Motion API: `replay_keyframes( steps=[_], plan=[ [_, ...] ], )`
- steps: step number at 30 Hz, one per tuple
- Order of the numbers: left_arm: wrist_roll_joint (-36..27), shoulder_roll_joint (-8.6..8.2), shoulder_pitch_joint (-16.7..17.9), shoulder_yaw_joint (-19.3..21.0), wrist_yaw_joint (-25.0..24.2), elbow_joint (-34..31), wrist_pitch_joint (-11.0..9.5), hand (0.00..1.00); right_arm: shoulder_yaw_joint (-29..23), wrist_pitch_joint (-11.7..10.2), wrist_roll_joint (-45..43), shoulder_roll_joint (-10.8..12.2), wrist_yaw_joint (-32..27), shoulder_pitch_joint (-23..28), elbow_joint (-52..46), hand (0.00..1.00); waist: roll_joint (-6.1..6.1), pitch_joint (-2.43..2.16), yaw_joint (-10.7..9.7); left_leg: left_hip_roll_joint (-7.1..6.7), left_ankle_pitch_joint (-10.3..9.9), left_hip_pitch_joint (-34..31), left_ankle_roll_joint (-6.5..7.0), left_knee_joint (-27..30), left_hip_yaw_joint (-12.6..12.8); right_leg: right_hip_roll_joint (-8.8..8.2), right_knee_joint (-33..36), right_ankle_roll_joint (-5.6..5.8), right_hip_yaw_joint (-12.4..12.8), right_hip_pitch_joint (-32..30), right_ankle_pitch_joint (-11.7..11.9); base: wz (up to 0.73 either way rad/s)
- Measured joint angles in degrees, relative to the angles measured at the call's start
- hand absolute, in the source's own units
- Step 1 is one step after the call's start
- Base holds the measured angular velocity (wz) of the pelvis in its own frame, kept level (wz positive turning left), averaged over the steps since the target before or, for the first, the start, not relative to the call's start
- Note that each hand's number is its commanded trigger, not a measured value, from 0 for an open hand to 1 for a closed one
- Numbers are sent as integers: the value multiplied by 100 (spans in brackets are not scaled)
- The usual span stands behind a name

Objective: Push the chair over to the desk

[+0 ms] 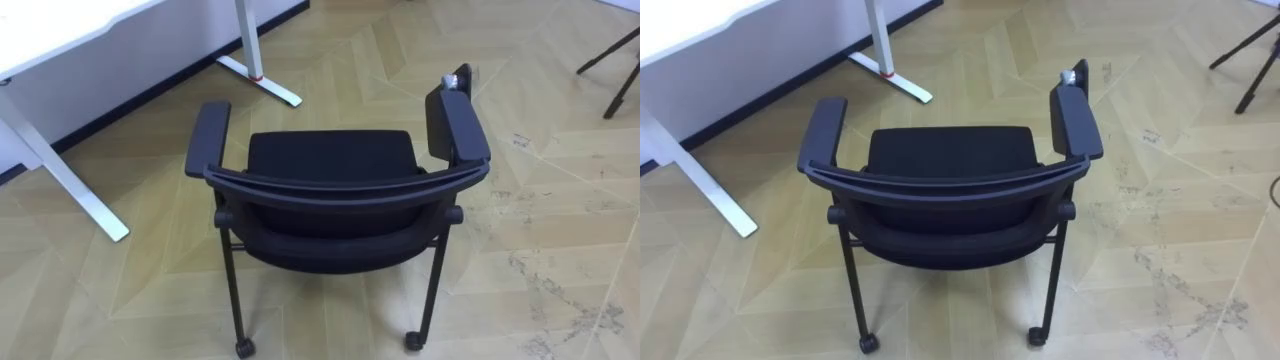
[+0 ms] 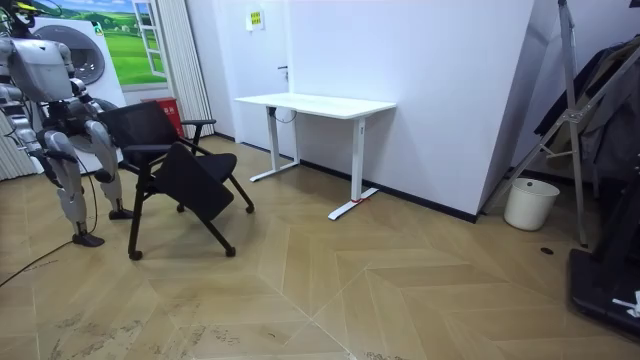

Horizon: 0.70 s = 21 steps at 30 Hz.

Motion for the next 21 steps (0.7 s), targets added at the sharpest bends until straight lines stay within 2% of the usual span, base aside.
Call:
replay_keyframes(
  steps=[7,13,18,21],
  plan=[
    [15,-2,51,14,266,75,2,0,-123,-6,333,7,129,38,-5,0,13,2,4,-2,-7,22,8,-1,0,0,1,1,39,5,-1,-1],
    [13,-4,204,110,432,70,4,0,-219,-6,411,-2,61,102,-14,0,-22,-5,-6,-2,-18,16,24,-1,0,0,2,10,27,8,-7,-1],
    [14,0,308,339,470,72,18,0,-404,11,102,0,40,125,34,0,-60,-8,-7,-3,-42,18,47,0,0,-6,9,10,3,9,-7,1],
    [-42,15,346,335,529,73,29,0,-383,83,19,7,-22,85,145,0,-94,-5,14,-3,-42,43,48,0,17,-6,14,10,12,25,-7,0]
  ],
)
